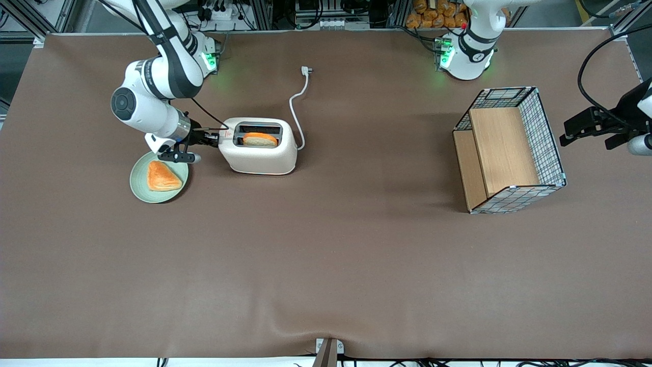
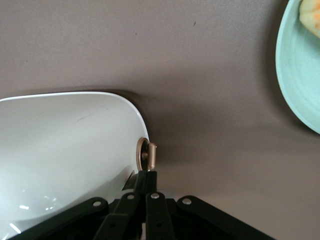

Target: Press toaster button with right arm

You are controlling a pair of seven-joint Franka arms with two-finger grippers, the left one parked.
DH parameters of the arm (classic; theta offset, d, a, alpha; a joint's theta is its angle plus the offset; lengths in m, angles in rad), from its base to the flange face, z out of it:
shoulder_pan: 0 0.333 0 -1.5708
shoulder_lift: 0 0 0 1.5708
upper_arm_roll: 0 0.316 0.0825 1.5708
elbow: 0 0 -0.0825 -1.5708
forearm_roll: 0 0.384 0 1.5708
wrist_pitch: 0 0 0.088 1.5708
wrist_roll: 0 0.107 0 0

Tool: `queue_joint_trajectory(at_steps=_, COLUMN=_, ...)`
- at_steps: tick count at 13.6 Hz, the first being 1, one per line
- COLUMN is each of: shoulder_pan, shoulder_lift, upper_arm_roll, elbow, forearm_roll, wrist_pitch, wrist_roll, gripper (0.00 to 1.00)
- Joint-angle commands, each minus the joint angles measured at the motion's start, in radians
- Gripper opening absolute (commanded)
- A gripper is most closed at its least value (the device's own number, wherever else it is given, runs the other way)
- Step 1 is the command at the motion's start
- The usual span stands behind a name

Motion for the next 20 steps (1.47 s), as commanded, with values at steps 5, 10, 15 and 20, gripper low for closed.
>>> queue_joint_trajectory(at_steps=5, shoulder_pan=0.013, shoulder_lift=0.061, upper_arm_roll=0.006, elbow=-0.03, forearm_roll=0.024, wrist_pitch=0.106, wrist_roll=-0.07, gripper=0.0)
queue_joint_trajectory(at_steps=10, shoulder_pan=0.013, shoulder_lift=0.061, upper_arm_roll=0.008, elbow=-0.027, forearm_roll=0.024, wrist_pitch=0.098, wrist_roll=-0.068, gripper=0.0)
queue_joint_trajectory(at_steps=15, shoulder_pan=0.01, shoulder_lift=0.052, upper_arm_roll=0.006, elbow=-0.02, forearm_roll=0.024, wrist_pitch=0.073, wrist_roll=-0.068, gripper=0.0)
queue_joint_trajectory(at_steps=20, shoulder_pan=0.011, shoulder_lift=0.054, upper_arm_roll=0.008, elbow=-0.02, forearm_roll=0.024, wrist_pitch=0.073, wrist_roll=-0.068, gripper=0.0)
